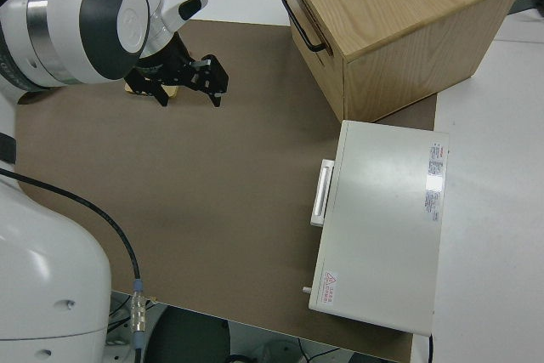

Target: Pick gray plate from low plate rack and place it on table with left arm

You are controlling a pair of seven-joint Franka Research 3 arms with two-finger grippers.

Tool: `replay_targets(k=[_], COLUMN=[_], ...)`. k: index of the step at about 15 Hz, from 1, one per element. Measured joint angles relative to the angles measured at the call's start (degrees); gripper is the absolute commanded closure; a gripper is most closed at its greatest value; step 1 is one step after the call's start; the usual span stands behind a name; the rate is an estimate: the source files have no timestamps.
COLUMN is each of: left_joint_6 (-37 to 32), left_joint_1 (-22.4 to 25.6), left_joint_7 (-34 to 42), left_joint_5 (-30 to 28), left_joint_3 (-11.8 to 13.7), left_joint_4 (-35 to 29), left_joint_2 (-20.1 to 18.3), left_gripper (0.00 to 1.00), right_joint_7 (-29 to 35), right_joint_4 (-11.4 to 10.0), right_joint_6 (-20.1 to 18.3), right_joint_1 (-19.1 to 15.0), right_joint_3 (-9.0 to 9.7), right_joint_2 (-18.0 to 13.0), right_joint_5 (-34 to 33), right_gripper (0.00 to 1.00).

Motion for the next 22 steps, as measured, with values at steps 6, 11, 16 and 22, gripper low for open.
replay_targets(k=[6,11,16,22], left_joint_6=[0.0,0.1,-0.2,-8.5], left_joint_1=[0.0,0.0,-0.1,-0.2], left_joint_7=[0.0,-0.1,-0.1,0.2], left_joint_5=[0.0,-0.1,-0.1,0.1], left_joint_3=[0.0,-0.2,-0.3,-1.6], left_joint_4=[-0.1,-0.1,-0.1,5.8], left_joint_2=[-0.4,-0.5,-0.9,-2.1], left_gripper=[0.86,1.00,1.00,1.00], right_joint_7=[0.0,0.0,0.0,0.0], right_joint_4=[0.0,0.0,0.0,0.0], right_joint_6=[0.0,0.0,0.0,0.0], right_joint_1=[0.0,0.0,0.0,0.0], right_joint_3=[0.00,0.00,0.00,0.00], right_joint_2=[0.0,0.0,0.0,0.0], right_joint_5=[0.0,0.0,0.0,0.0], right_gripper=[0.011,0.011,0.013,0.013])
